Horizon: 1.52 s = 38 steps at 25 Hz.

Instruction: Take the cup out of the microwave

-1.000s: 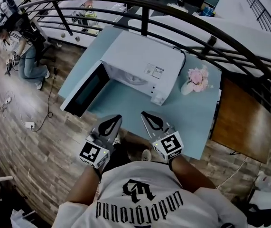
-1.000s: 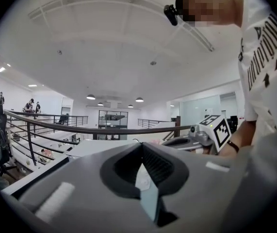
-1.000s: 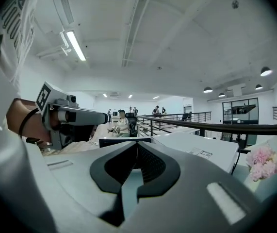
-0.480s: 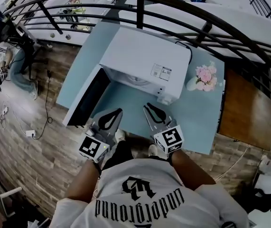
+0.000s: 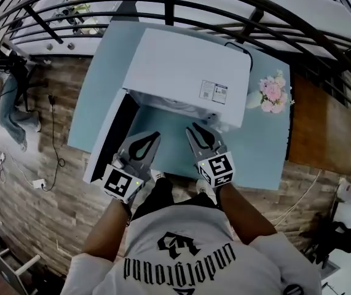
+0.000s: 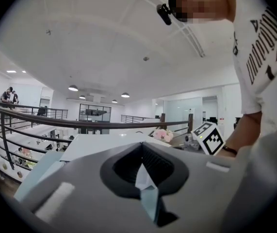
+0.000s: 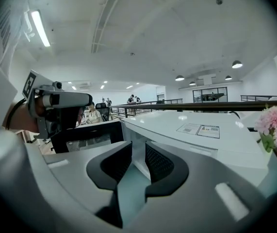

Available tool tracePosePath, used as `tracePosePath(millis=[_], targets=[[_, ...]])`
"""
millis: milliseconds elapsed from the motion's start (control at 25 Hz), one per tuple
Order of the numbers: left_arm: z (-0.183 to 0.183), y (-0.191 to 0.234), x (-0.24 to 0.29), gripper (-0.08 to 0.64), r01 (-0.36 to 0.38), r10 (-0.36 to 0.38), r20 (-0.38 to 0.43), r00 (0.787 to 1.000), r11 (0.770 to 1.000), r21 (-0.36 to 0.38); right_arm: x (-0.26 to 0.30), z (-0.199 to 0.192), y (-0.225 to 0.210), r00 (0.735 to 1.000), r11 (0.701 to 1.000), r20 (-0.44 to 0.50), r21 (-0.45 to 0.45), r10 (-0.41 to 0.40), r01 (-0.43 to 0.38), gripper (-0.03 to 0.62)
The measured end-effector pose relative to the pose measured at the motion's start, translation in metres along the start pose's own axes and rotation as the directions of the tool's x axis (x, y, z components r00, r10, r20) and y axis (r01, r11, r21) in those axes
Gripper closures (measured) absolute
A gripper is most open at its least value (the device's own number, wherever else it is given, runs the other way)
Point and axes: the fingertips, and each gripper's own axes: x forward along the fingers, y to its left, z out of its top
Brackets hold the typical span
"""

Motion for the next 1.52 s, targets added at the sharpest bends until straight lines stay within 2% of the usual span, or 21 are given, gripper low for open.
tracePosePath(millis=[200,400,560,1080,1240,1520], targets=[[-0.026,0.015,0.018,0.511,0.038,-0.039,-0.027,0.999,0.999,-0.026,0.023,-0.027,-0.014,0.998,0.998,-0.038,0.031,-0.046,0.047,0.515],[-0.045,0.034,0.042,0.511,0.072,-0.072,-0.010,0.997,0.997,0.002,0.054,-0.056,-0.027,0.994,0.995,-0.069,0.047,-0.081,0.084,0.505],[-0.068,0.052,0.054,0.511,0.070,-0.070,-0.032,0.997,0.998,-0.001,0.078,-0.074,-0.035,0.990,0.992,-0.090,0.061,-0.106,0.112,0.500],[-0.116,0.081,0.085,0.511,0.090,-0.092,-0.052,0.994,0.995,-0.039,0.128,-0.100,-0.074,0.973,0.963,-0.092,0.148,-0.213,0.225,0.492],[-0.123,0.087,0.089,0.511,0.085,-0.086,-0.063,0.994,0.996,-0.025,0.144,-0.105,-0.074,0.976,0.968,-0.100,0.141,-0.194,0.207,0.492],[-0.133,0.090,0.093,0.511,0.091,-0.093,-0.062,0.994,0.995,-0.032,0.159,-0.117,-0.085,0.962,0.962,-0.147,0.114,-0.232,0.249,0.497]])
